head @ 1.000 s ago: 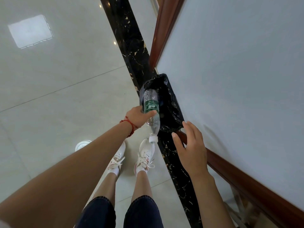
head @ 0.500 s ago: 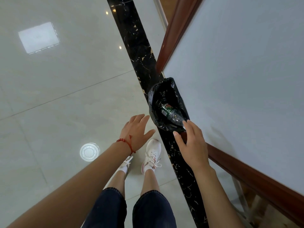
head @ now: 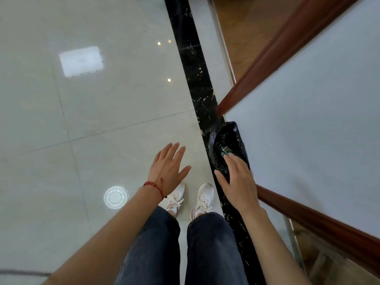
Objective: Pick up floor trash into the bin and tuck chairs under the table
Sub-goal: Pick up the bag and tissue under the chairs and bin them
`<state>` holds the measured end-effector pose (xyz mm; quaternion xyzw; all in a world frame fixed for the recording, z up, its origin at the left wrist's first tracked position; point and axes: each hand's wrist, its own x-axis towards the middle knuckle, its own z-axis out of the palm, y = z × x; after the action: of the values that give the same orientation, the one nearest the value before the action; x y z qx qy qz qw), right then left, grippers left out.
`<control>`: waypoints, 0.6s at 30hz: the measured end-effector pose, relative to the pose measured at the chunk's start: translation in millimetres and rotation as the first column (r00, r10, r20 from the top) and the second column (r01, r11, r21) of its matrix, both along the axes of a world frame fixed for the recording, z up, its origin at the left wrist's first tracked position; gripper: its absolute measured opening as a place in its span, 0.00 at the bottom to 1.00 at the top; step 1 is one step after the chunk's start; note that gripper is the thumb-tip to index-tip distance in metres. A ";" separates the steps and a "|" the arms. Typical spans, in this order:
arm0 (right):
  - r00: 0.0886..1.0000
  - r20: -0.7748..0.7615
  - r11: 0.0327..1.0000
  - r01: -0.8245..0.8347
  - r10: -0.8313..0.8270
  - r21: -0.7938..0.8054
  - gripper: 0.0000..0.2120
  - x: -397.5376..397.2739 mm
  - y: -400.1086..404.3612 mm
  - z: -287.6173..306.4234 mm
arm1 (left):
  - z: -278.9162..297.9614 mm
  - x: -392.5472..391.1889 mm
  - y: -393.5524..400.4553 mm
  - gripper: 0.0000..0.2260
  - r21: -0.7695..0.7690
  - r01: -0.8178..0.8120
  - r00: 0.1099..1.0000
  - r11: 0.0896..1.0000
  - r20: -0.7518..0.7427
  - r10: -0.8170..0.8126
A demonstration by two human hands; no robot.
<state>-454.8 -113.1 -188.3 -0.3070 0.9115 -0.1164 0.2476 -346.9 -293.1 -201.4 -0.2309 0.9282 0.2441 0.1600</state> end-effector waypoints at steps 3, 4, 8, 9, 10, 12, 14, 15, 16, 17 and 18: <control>0.999 -0.022 0.999 -0.038 0.038 -0.033 0.25 7.9 -23.8 29.5 | 29.1 15.5 -15.2 0.27 -0.008 -0.062 0.998 0.998 -0.029 0.062; 0.998 -0.027 0.998 -0.056 0.055 -0.038 0.25 10.6 -31.3 38.0 | 37.4 21.2 -19.4 0.27 -0.009 -0.085 0.996 0.996 -0.032 0.084; 0.991 -0.025 0.990 -0.129 0.128 -0.048 0.25 17.9 -55.4 66.0 | 64.3 44.4 -34.1 0.27 -0.014 -0.187 0.982 0.982 -0.023 0.186; 0.989 -0.022 0.988 -0.147 0.146 -0.052 0.25 18.7 -59.9 72.3 | 70.5 49.9 -36.5 0.27 -0.011 -0.218 0.976 0.976 -0.023 0.218; 0.986 -0.020 0.985 -0.164 0.163 -0.058 0.25 18.6 -64.2 78.1 | 76.6 54.6 -38.3 0.27 -0.013 -0.247 0.969 0.969 -0.025 0.247; 0.978 -0.025 0.975 -0.207 0.206 -0.076 0.24 15.7 -71.1 88.6 | 87.5 62.1 -39.8 0.27 -0.021 -0.299 0.954 0.954 -0.022 0.298; 0.967 -0.033 0.964 -0.254 0.252 -0.082 0.24 9.5 -78.2 97.4 | 96.7 66.9 -40.7 0.27 -0.036 -0.354 0.935 0.934 -0.033 0.353; 0.959 -0.036 0.956 -0.282 0.280 -0.080 0.24 5.3 -81.6 100.7 | 101.3 69.1 -41.0 0.27 -0.045 -0.383 0.924 0.923 -0.039 0.381; 0.950 -0.035 0.947 -0.312 0.310 -0.075 0.24 1.0 -84.5 103.6 | 105.6 71.7 -40.9 0.27 -0.054 -0.412 0.911 0.910 -0.039 0.410; 0.939 -0.033 0.936 -0.345 0.343 -0.069 0.24 -3.3 -87.4 106.7 | 109.4 74.7 -40.2 0.27 -0.063 -0.445 0.896 0.893 -0.040 0.443; 0.926 -0.031 0.923 -0.378 0.377 -0.065 0.24 -7.1 -90.4 109.9 | 112.8 78.2 -38.9 0.26 -0.073 -0.482 0.876 0.873 -0.044 0.480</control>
<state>-462.0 -203.5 -78.4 -0.4863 0.8329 -0.0955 0.2463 -268.7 -332.0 -88.5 -0.4578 0.8527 0.2409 0.0734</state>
